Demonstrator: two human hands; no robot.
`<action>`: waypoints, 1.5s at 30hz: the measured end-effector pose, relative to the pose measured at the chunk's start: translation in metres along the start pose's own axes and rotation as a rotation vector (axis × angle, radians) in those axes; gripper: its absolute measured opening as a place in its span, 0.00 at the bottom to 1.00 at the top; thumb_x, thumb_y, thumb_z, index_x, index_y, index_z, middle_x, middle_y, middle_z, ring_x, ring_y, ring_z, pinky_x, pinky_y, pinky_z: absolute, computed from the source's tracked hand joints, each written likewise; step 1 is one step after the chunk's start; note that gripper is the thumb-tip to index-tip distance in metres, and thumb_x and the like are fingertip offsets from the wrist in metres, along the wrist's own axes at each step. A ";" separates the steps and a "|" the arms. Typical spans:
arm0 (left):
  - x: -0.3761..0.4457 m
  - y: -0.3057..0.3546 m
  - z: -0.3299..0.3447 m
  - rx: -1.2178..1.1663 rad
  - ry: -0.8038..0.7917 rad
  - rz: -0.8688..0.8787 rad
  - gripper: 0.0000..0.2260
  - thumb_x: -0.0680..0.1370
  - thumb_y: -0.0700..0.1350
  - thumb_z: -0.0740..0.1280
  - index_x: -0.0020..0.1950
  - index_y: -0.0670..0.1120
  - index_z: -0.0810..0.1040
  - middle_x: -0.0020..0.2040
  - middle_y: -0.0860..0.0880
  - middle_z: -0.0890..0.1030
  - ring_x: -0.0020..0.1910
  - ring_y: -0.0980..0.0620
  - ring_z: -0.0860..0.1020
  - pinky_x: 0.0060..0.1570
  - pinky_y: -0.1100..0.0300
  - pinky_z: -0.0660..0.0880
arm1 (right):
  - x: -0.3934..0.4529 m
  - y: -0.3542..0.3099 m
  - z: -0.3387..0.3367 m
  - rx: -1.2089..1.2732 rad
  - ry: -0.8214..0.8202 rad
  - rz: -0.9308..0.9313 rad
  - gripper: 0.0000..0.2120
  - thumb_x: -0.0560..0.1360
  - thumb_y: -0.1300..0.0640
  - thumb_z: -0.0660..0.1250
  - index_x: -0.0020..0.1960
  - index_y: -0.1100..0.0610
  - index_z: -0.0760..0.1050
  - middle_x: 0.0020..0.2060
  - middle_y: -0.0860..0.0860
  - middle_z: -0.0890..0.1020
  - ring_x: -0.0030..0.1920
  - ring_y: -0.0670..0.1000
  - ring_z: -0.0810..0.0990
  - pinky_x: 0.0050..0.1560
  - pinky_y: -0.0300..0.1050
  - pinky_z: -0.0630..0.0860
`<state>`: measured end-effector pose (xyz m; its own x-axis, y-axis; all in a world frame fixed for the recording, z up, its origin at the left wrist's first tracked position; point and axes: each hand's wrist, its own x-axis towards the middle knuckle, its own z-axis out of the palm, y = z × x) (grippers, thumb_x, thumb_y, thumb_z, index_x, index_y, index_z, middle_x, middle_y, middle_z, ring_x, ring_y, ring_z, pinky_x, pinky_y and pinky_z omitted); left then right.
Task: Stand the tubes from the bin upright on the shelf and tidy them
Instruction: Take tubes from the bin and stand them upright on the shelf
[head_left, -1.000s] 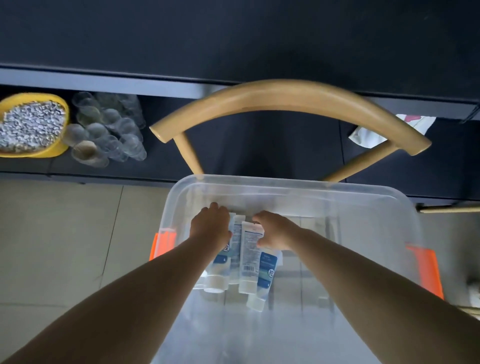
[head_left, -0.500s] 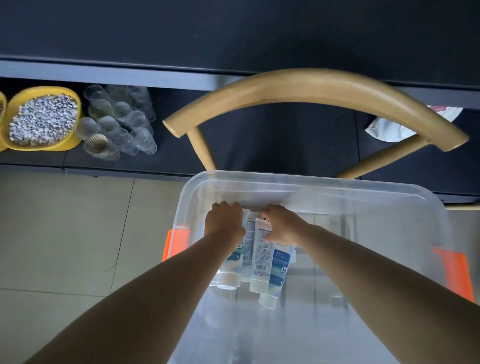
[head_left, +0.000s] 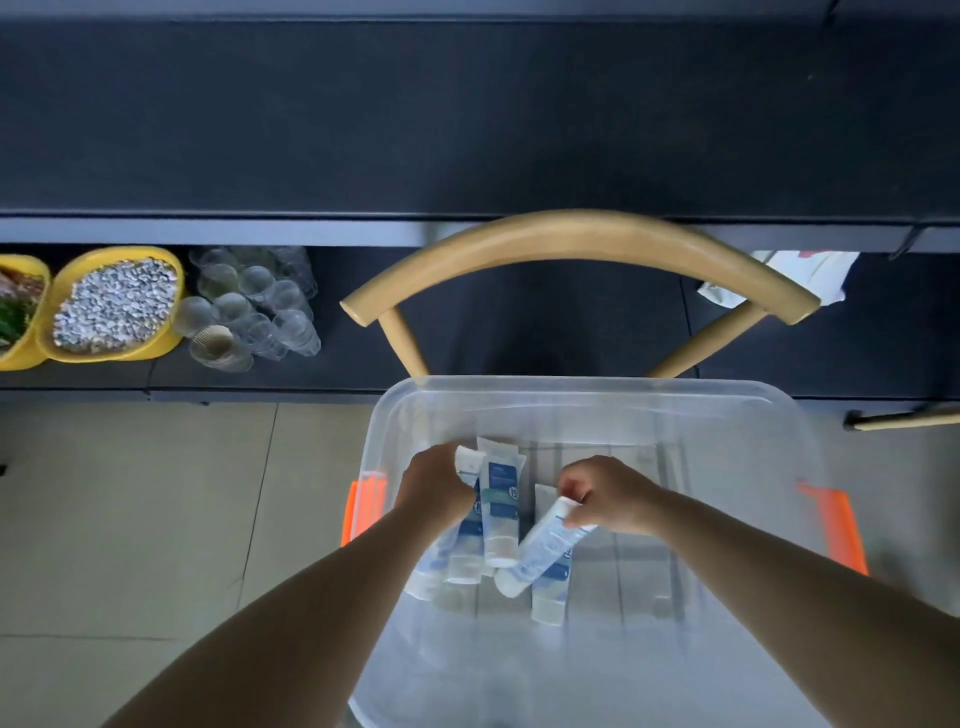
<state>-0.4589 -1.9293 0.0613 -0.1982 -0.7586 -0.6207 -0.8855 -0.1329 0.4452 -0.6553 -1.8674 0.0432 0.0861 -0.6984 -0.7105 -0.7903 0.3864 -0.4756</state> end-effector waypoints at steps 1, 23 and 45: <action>-0.004 0.000 -0.003 0.033 0.010 0.016 0.16 0.73 0.35 0.66 0.60 0.45 0.75 0.57 0.46 0.79 0.56 0.46 0.77 0.55 0.57 0.75 | -0.006 0.001 -0.002 0.006 0.030 0.003 0.08 0.67 0.60 0.73 0.42 0.53 0.75 0.40 0.49 0.79 0.41 0.49 0.78 0.37 0.38 0.71; -0.233 0.105 -0.273 0.292 0.292 0.387 0.10 0.74 0.41 0.65 0.54 0.46 0.79 0.54 0.48 0.80 0.55 0.50 0.77 0.41 0.66 0.65 | -0.275 -0.146 -0.209 -0.459 0.356 -0.140 0.10 0.70 0.53 0.63 0.33 0.43 0.68 0.31 0.42 0.72 0.32 0.36 0.71 0.34 0.31 0.63; -0.224 0.064 -0.670 0.236 0.585 0.427 0.16 0.70 0.40 0.74 0.56 0.42 0.79 0.46 0.49 0.76 0.39 0.48 0.80 0.44 0.58 0.76 | -0.249 -0.576 -0.359 -0.436 0.681 -0.554 0.06 0.69 0.63 0.72 0.43 0.55 0.78 0.41 0.49 0.83 0.44 0.50 0.80 0.46 0.46 0.76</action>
<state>-0.1894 -2.1956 0.6614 -0.3469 -0.9368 0.0467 -0.8613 0.3378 0.3795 -0.4394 -2.1318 0.6800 0.2520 -0.9650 0.0720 -0.9102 -0.2616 -0.3210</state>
